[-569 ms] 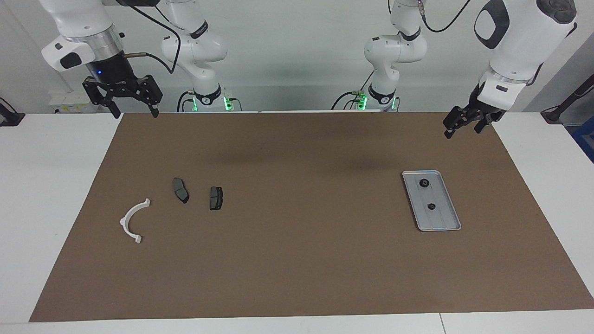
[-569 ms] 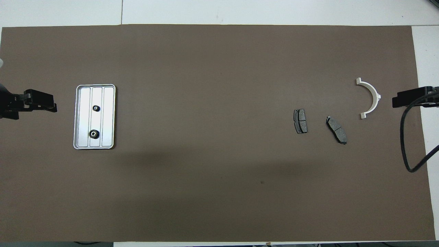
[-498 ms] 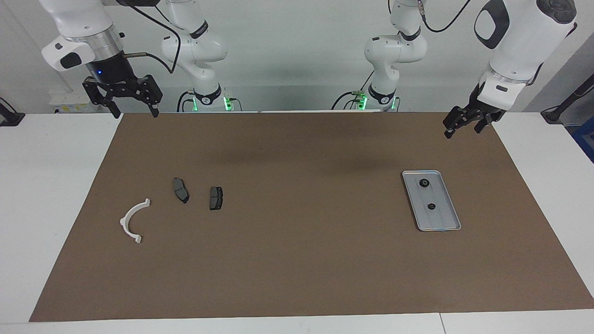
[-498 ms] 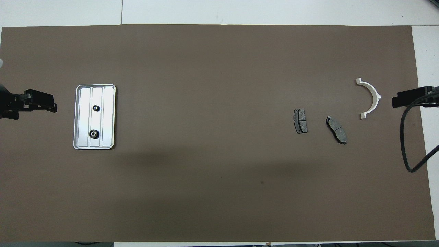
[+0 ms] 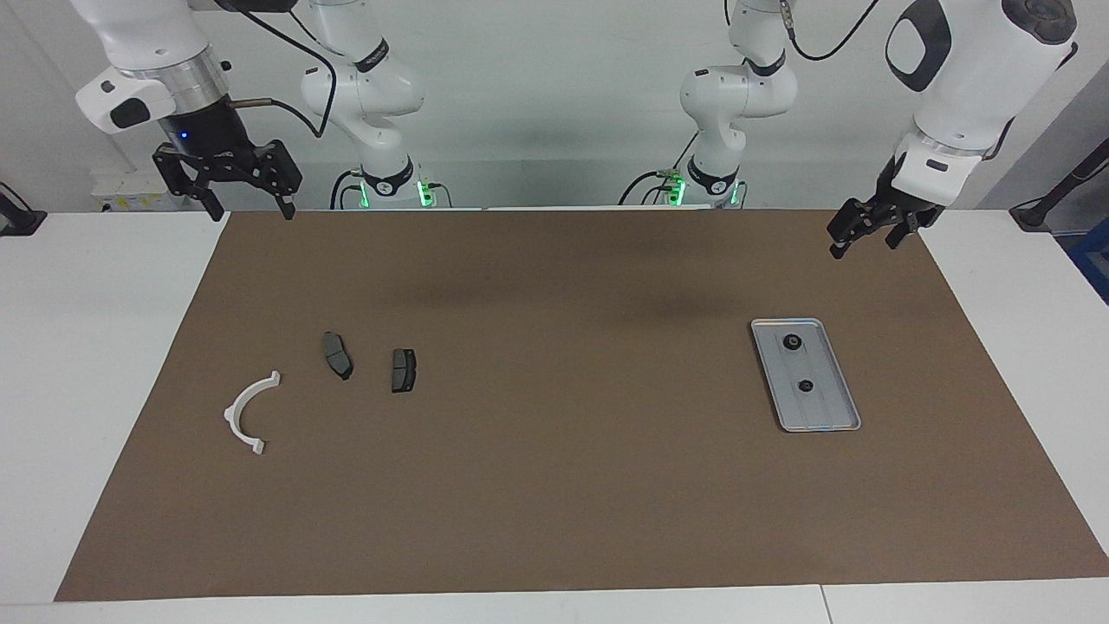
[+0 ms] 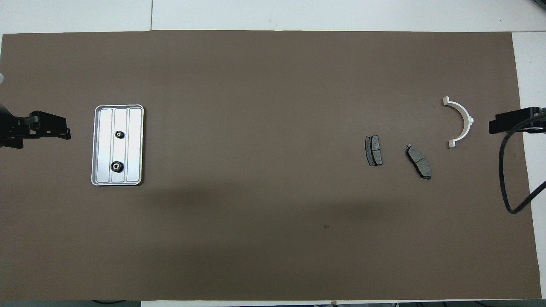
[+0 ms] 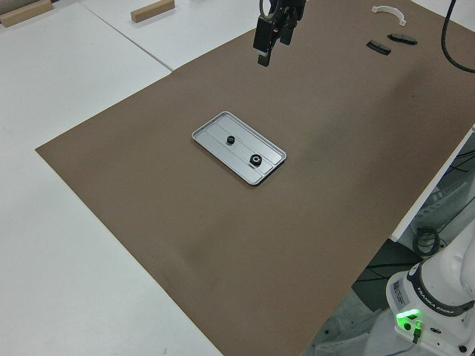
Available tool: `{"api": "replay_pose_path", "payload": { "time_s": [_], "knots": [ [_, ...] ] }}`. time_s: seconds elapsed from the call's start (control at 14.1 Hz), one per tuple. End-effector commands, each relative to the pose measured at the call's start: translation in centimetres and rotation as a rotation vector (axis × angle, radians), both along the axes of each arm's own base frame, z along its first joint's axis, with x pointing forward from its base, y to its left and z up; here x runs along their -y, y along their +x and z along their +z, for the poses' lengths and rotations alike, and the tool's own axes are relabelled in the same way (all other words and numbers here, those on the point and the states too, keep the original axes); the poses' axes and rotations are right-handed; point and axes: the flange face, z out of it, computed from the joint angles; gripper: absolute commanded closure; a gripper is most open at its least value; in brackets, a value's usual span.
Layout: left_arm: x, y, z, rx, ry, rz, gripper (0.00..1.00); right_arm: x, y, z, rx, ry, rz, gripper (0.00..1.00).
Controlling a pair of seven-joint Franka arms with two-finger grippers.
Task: Place bearing gear from tray to pile
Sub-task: 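Move the left gripper over the metal tray, then grasp the black bearing nearest the robot in the tray with the left gripper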
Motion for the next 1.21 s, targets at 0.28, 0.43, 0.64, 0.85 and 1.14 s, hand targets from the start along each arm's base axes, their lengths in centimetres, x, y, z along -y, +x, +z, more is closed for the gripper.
{"api": "replay_pose_path", "payload": {
  "time_s": [0.28, 0.43, 0.64, 0.85, 1.14],
  "knots": [
    [-2.4, -1.3, -3.2, 0.061, 0.0, 0.034, 0.0, -0.4, -0.3, -0.2, 0.003, -0.009, -0.011, 0.0],
    [-2.9, -1.2, -6.5, 0.044, 0.001, 0.009, 0.0, -0.5, -0.3, -0.2, 0.002, -0.009, -0.011, 0.0],
    [-2.9, -0.6, -12.7, 0.026, 0.002, -0.035, 0.0, -0.6, -0.3, -0.2, 0.003, -0.009, -0.009, 0.0],
    [-2.8, 0.1, -17.8, 0.012, 0.003, -0.043, 0.0, -0.5, -0.3, -0.2, 0.002, -0.009, -0.009, 0.0],
    [-3.7, -0.9, -23.4, 0.01, 0.003, -0.09, 0.1, -0.6, -0.3, -0.2, 0.003, -0.009, -0.009, 0.0]
  ]
}}
